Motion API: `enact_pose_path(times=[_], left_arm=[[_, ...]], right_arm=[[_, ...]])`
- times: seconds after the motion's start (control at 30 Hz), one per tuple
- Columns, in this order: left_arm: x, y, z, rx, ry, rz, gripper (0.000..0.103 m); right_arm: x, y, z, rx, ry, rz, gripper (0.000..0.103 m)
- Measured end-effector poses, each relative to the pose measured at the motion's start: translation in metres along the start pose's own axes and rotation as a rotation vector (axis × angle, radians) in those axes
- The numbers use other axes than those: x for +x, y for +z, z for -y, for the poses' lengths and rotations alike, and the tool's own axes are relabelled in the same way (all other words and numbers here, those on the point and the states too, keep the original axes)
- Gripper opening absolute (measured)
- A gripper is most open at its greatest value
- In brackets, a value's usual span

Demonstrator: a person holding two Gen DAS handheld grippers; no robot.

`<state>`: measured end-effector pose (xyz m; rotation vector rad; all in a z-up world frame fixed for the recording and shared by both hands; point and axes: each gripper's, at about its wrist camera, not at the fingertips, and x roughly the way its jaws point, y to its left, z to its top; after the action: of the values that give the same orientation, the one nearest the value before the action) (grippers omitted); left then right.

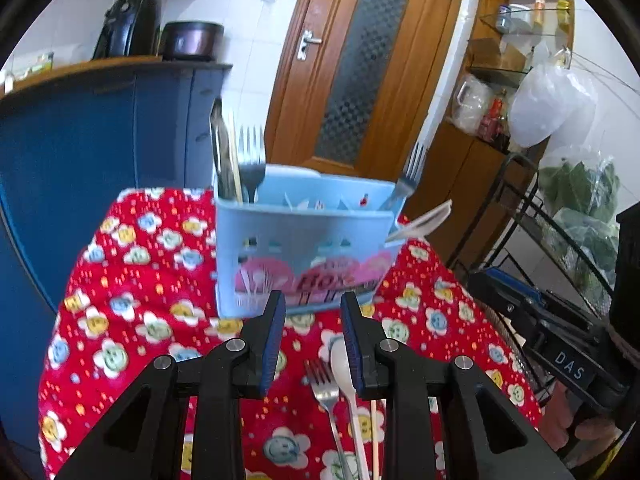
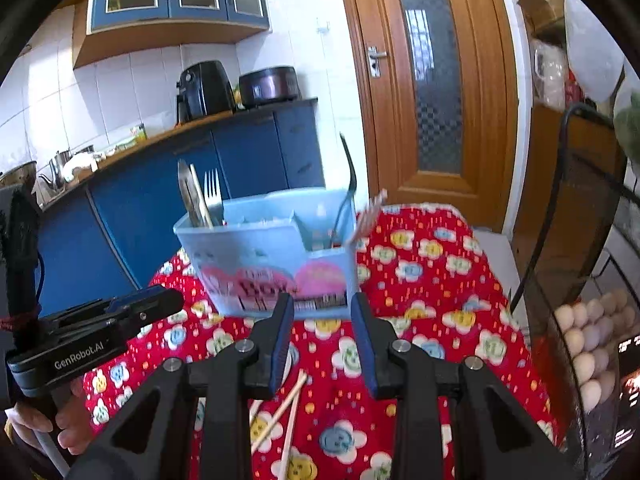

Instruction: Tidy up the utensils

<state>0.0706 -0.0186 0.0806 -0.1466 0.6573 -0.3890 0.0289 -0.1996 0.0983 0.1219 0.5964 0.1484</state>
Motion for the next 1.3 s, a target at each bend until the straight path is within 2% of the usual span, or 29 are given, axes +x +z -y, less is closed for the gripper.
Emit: enact_pose_path(times=[0.53, 0.8, 1.07, 1.3], left_arm=[[0.039, -0.037, -0.006, -0.041, 0.002, -0.154, 0.029], [0.059, -0.053, -0.010, -0.084, -0.032, -0.236, 0.029], [0.076, -0.060, -0.007, -0.095, -0.016, -0.283, 0.029], [0.086, -0.062, -0.002, -0.126, -0.053, -0.299, 0.029]], right_arm=[[0.024, -0.046, 0.028, 0.097, -0.018, -0.133, 0.034], [0.032, -0.059, 0.039, 0.131, -0.010, -0.169, 0.034], [0.034, -0.064, 0.045, 0.151, -0.009, -0.183, 0.034], [0.038, -0.069, 0.051, 0.171, -0.010, -0.196, 0.034]])
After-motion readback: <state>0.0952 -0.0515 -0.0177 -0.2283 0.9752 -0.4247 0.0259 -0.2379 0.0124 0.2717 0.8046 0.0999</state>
